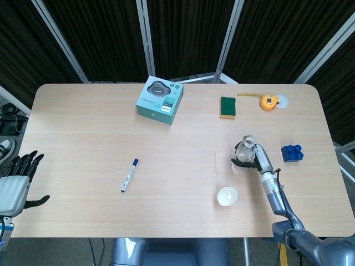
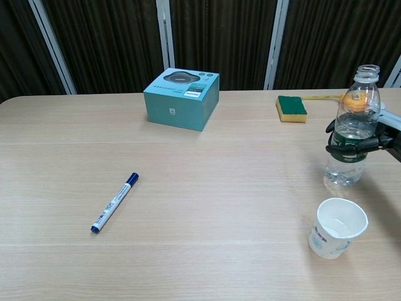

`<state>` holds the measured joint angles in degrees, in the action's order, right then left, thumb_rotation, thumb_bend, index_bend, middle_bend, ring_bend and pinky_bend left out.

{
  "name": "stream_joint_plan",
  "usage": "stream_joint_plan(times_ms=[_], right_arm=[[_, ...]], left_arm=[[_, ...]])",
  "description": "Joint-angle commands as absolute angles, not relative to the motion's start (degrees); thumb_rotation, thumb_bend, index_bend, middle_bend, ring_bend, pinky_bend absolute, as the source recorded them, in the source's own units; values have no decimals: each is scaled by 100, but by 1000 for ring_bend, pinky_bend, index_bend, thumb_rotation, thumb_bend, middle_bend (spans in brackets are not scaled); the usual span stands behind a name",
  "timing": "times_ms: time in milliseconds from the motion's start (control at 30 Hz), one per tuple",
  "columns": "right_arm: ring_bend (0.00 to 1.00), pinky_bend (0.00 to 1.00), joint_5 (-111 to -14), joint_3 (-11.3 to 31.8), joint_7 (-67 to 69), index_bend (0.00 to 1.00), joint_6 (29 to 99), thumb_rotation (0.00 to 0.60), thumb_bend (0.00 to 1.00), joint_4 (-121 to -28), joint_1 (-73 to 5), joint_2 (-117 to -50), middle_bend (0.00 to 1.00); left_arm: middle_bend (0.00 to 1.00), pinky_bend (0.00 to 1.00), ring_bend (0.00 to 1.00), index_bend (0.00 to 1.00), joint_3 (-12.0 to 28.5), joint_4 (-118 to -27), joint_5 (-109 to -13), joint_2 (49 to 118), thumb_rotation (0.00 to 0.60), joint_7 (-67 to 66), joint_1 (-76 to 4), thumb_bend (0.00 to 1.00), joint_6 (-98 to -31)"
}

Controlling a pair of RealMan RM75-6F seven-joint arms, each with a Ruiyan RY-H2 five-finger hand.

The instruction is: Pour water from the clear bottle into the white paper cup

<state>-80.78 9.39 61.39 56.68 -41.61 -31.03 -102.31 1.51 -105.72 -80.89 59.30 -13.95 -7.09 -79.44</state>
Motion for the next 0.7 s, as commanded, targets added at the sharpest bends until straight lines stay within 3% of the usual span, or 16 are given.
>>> stream_joint_plan(times_ms=[33, 700], right_arm=[[336, 151, -8112, 904, 6203, 373, 5659, 600, 3, -4131, -3098, -10227, 464], [271, 113, -8177, 821, 6393, 296, 5812, 600, 0, -4312, -2931, -9933, 390]], left_arm=[[0, 0, 0, 0, 146, -10572, -8094, 5932, 600, -1401, -705, 0, -7953], [0, 0, 0, 0, 95, -10600, -8203, 5910, 600, -1366, -686, 0, -8024]])
